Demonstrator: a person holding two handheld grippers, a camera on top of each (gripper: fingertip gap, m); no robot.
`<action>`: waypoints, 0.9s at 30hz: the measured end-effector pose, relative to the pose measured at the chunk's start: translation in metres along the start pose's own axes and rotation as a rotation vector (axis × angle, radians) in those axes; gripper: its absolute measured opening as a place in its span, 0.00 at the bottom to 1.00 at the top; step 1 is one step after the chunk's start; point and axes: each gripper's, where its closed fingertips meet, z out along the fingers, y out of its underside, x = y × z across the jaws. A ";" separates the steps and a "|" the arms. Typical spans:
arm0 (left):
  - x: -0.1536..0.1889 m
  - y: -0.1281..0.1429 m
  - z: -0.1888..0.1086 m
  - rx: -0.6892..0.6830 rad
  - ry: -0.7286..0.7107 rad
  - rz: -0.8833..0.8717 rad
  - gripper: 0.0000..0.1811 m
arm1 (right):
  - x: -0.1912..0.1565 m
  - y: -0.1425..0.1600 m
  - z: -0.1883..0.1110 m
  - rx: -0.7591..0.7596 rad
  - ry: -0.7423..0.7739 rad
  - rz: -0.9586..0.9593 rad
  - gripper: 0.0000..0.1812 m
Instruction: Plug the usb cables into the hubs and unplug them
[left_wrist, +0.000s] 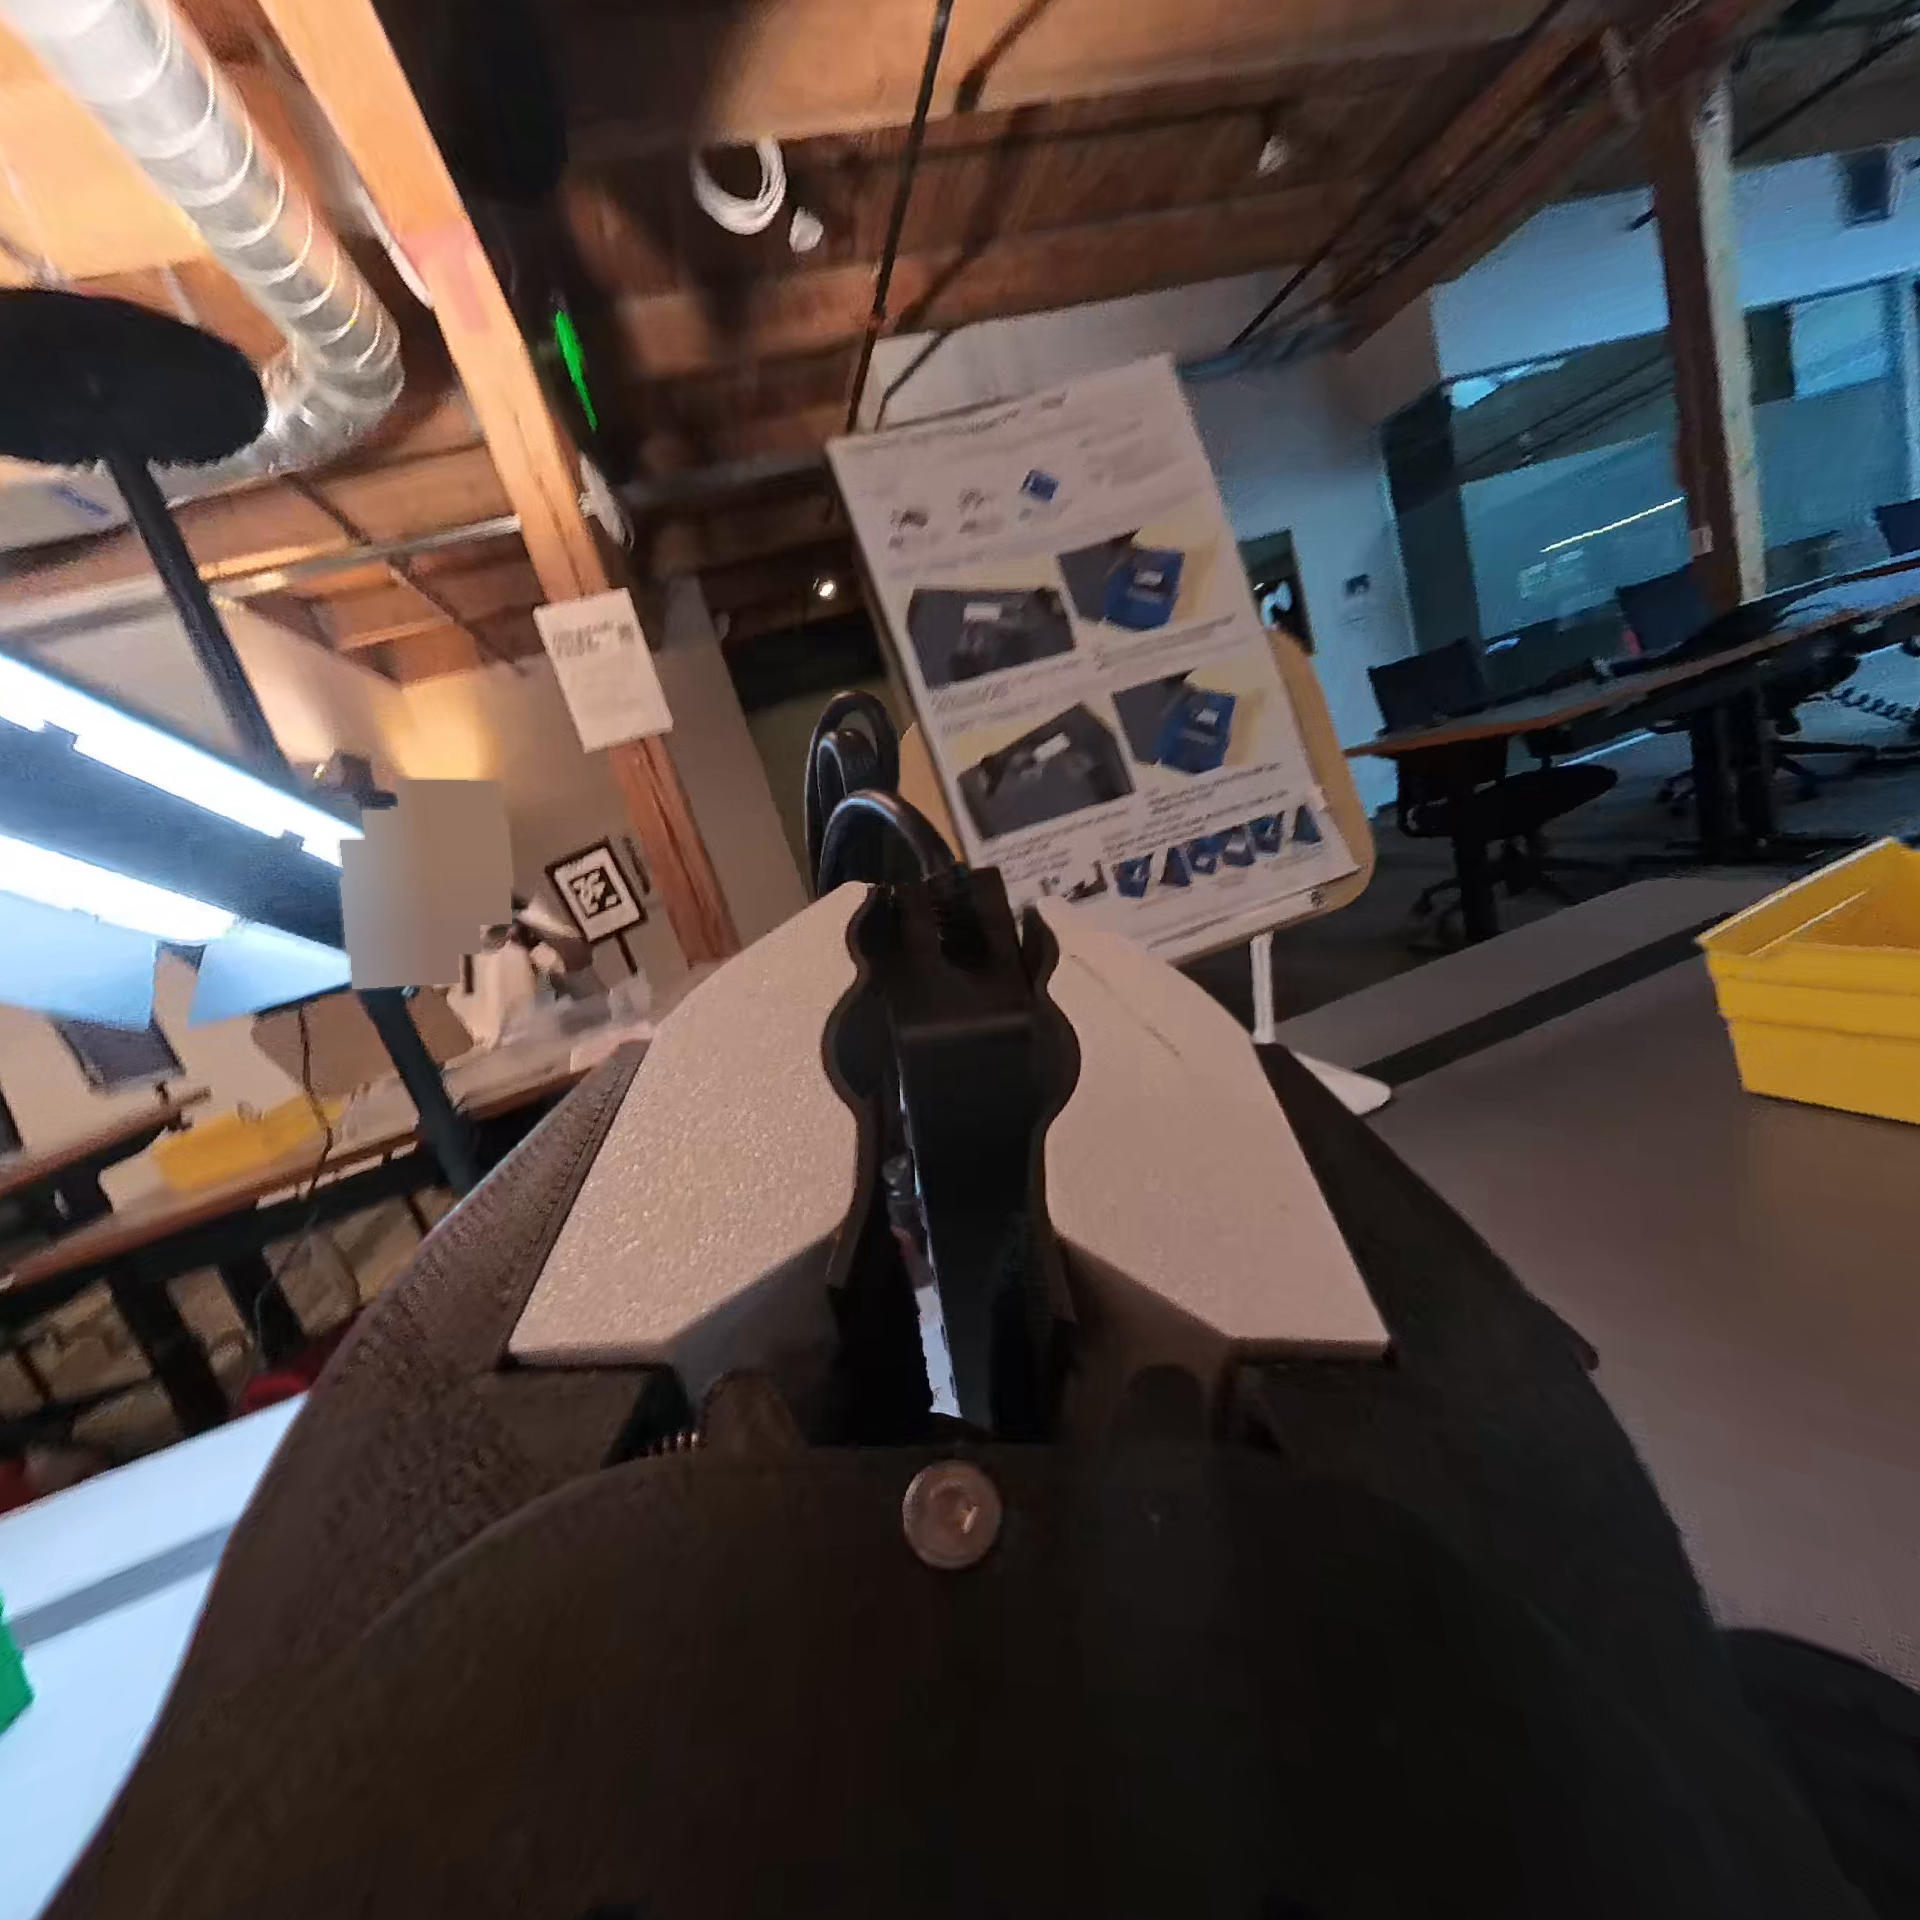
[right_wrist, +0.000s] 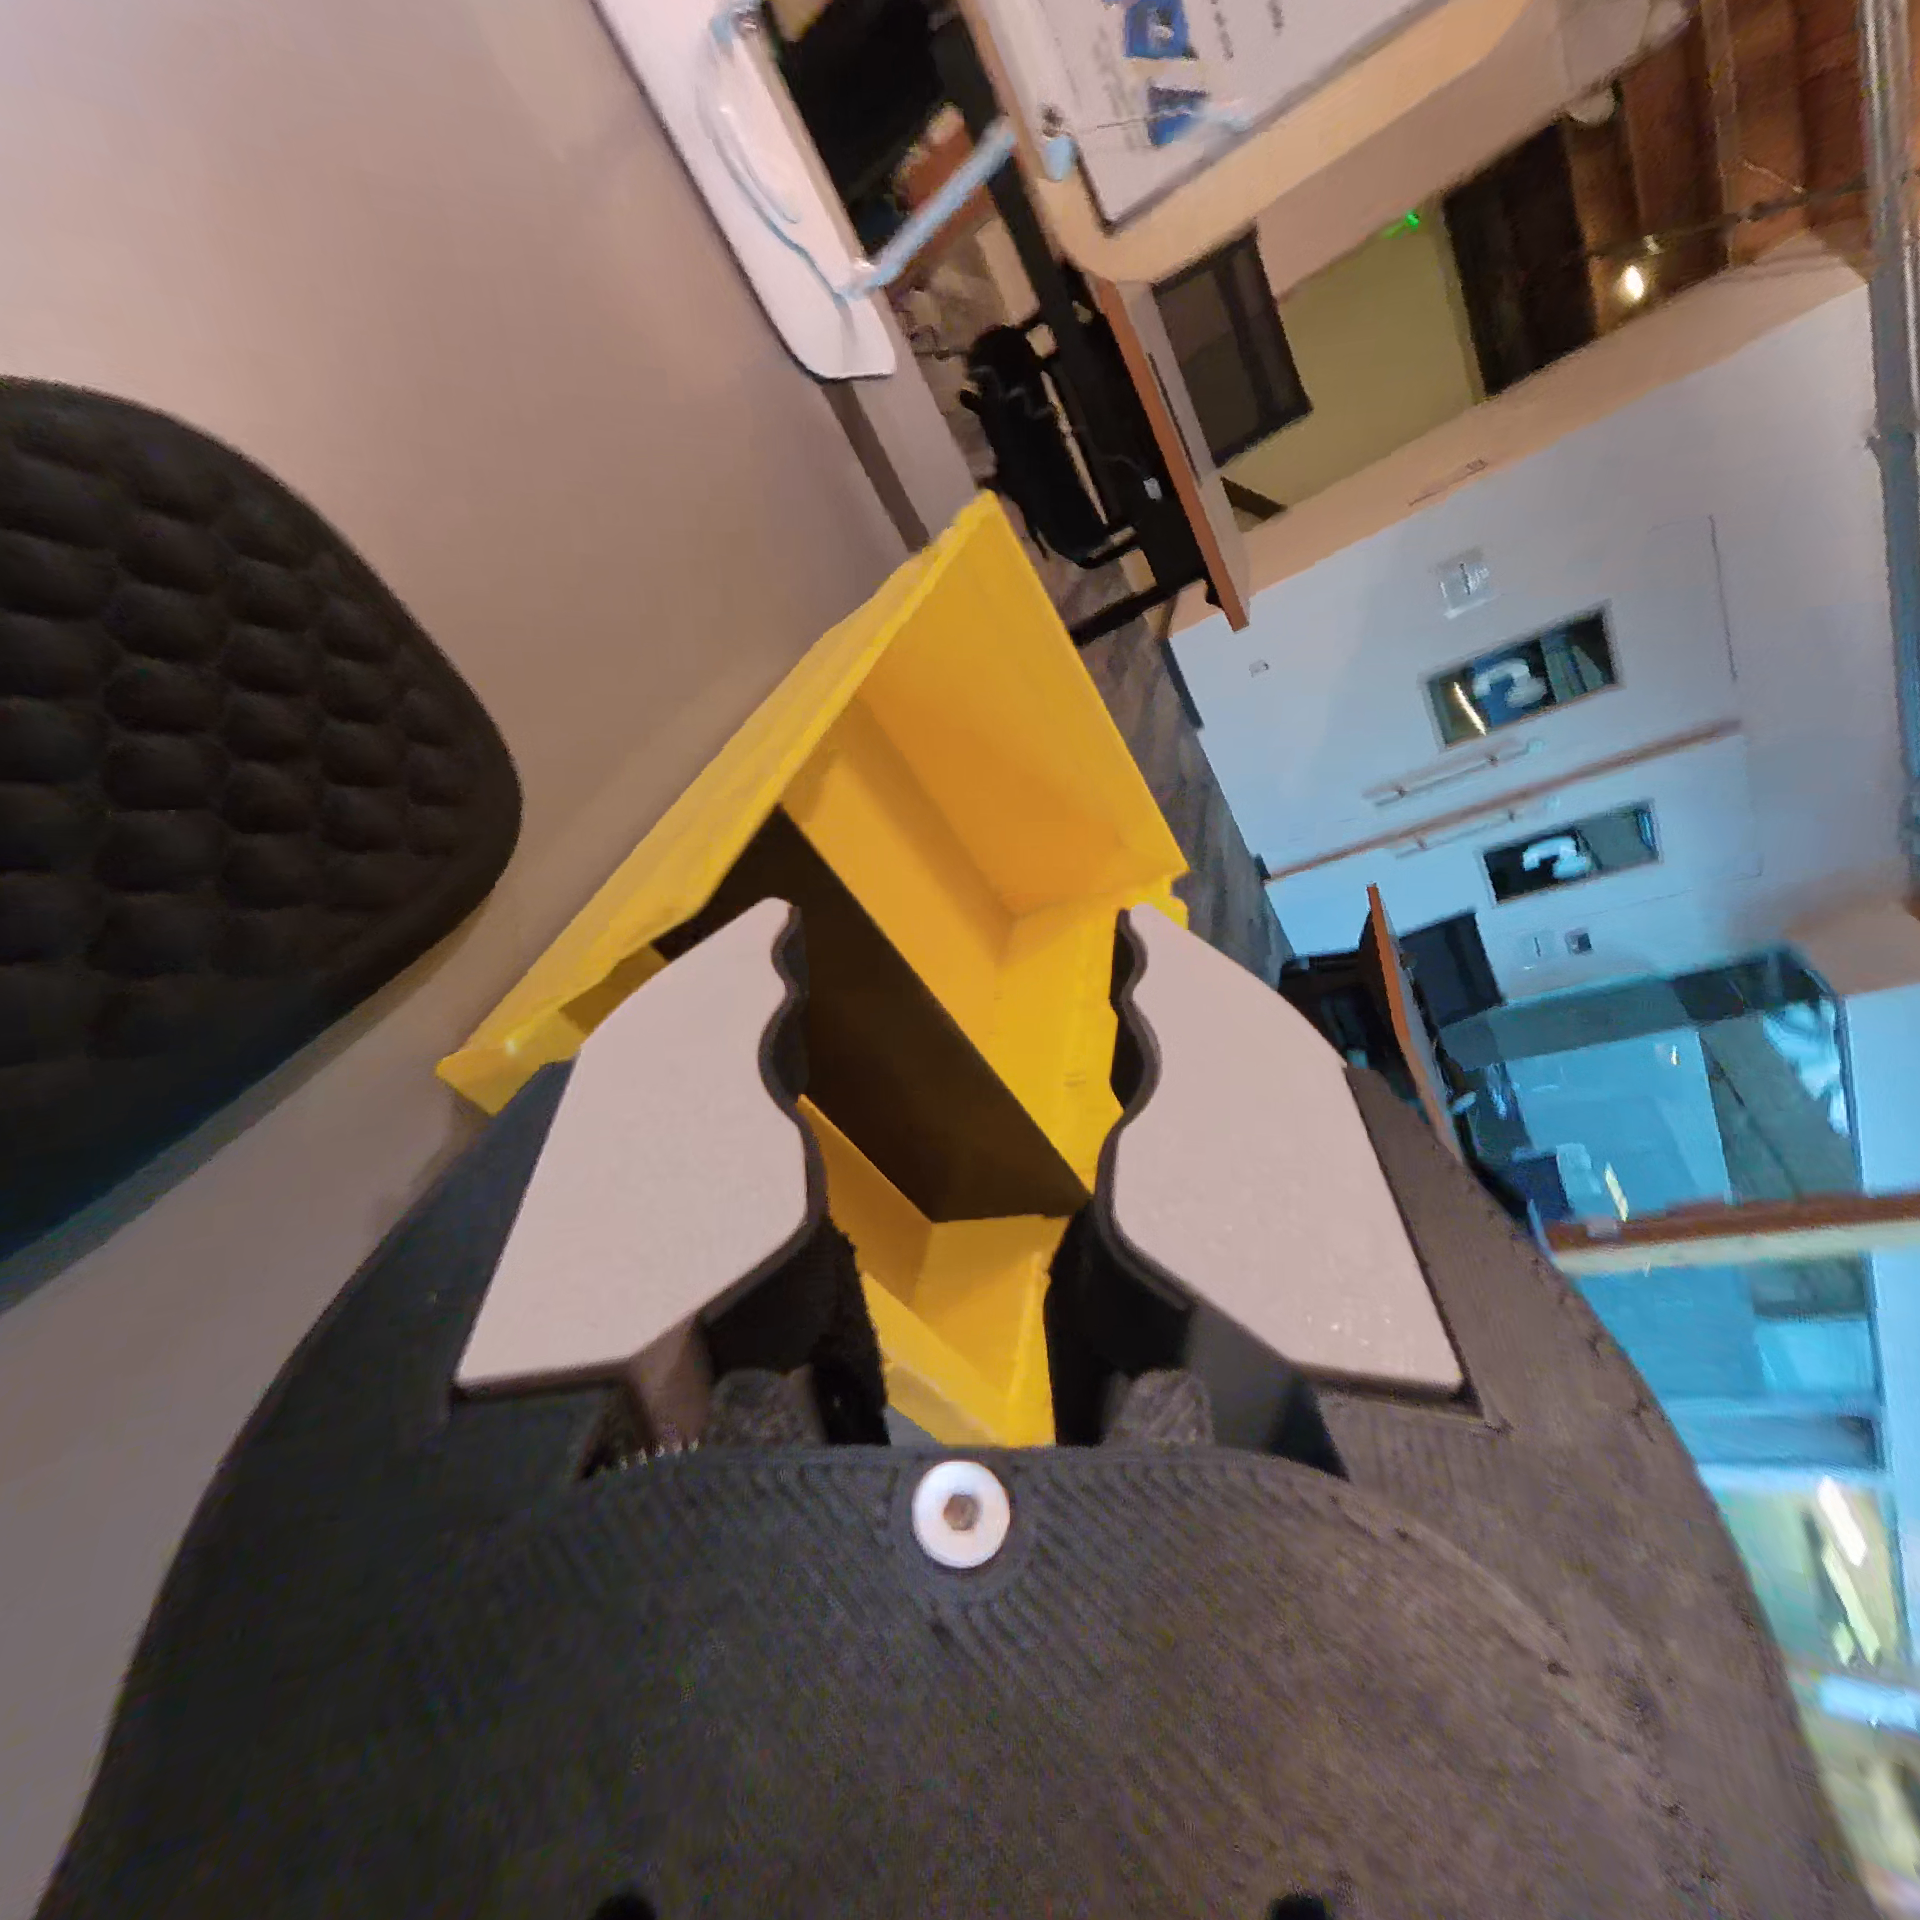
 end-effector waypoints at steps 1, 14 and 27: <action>0.008 -0.009 0.001 0.021 0.022 0.009 0.13 | 0.007 0.003 -0.001 -0.016 0.031 0.047 0.32; 0.175 -0.053 0.017 0.090 0.310 0.080 0.13 | -0.061 -0.249 -0.034 0.960 -0.283 0.489 0.38; 0.300 -0.049 0.007 0.064 0.604 -0.021 0.14 | -0.076 -0.262 -0.009 0.940 -0.164 0.525 0.30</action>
